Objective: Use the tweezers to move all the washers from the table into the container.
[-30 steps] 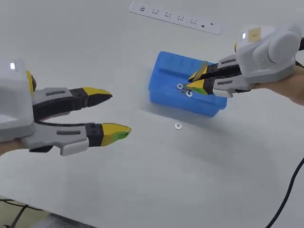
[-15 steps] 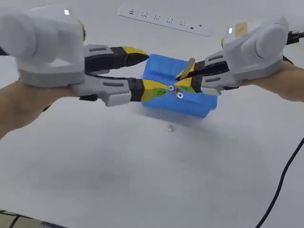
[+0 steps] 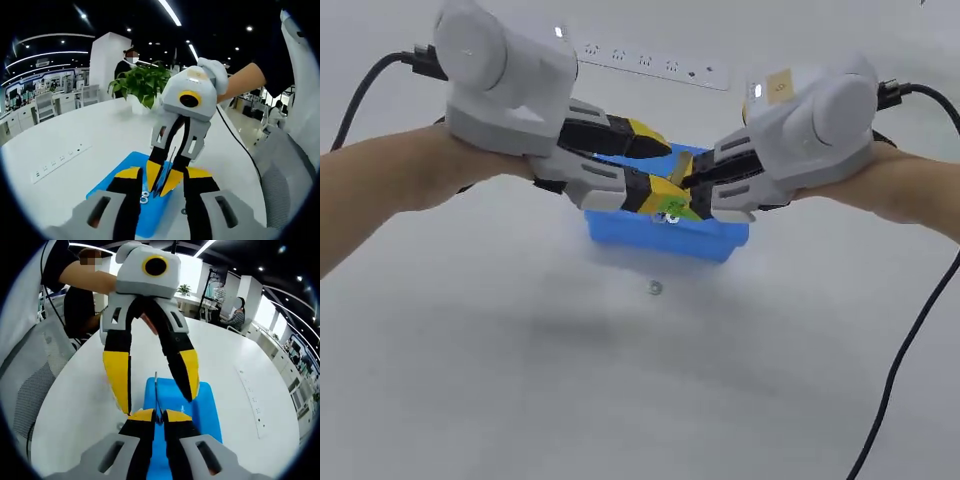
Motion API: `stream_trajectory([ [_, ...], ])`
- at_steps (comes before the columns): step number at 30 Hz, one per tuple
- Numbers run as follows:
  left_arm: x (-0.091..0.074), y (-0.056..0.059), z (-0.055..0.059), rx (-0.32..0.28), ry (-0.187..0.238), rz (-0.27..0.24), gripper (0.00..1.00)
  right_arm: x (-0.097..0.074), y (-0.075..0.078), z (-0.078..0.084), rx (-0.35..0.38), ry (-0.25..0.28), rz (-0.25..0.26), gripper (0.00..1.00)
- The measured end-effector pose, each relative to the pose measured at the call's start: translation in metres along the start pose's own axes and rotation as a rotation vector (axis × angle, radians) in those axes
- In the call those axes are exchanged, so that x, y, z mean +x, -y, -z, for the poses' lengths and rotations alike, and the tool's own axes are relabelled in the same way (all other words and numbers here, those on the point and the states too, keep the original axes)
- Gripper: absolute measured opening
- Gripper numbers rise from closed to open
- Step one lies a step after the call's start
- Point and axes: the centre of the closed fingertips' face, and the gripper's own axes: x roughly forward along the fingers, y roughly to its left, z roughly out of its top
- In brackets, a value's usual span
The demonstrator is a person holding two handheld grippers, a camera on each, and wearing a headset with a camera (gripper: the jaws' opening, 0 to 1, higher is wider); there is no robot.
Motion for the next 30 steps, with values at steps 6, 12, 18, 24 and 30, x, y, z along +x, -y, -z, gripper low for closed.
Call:
stream_trajectory([
  [6,0.000,0.005,-0.003,0.012,0.016,0.023,0.24,-0.001,-0.002,0.000,0.000,-0.002,-0.005,0.08],
  [12,0.000,0.008,-0.007,0.013,0.031,0.040,0.17,-0.001,-0.004,0.000,0.001,-0.002,-0.006,0.08],
  [18,0.001,0.009,-0.008,0.032,0.021,0.034,0.09,-0.001,-0.006,0.000,-0.003,-0.005,-0.012,0.08],
  [24,0.000,0.006,-0.011,0.105,0.015,0.007,0.07,-0.002,-0.005,-0.001,-0.005,-0.006,-0.003,0.08],
  [30,-0.004,0.000,-0.012,0.116,0.014,-0.024,0.06,-0.004,0.003,-0.001,-0.026,-0.013,0.039,0.11],
])
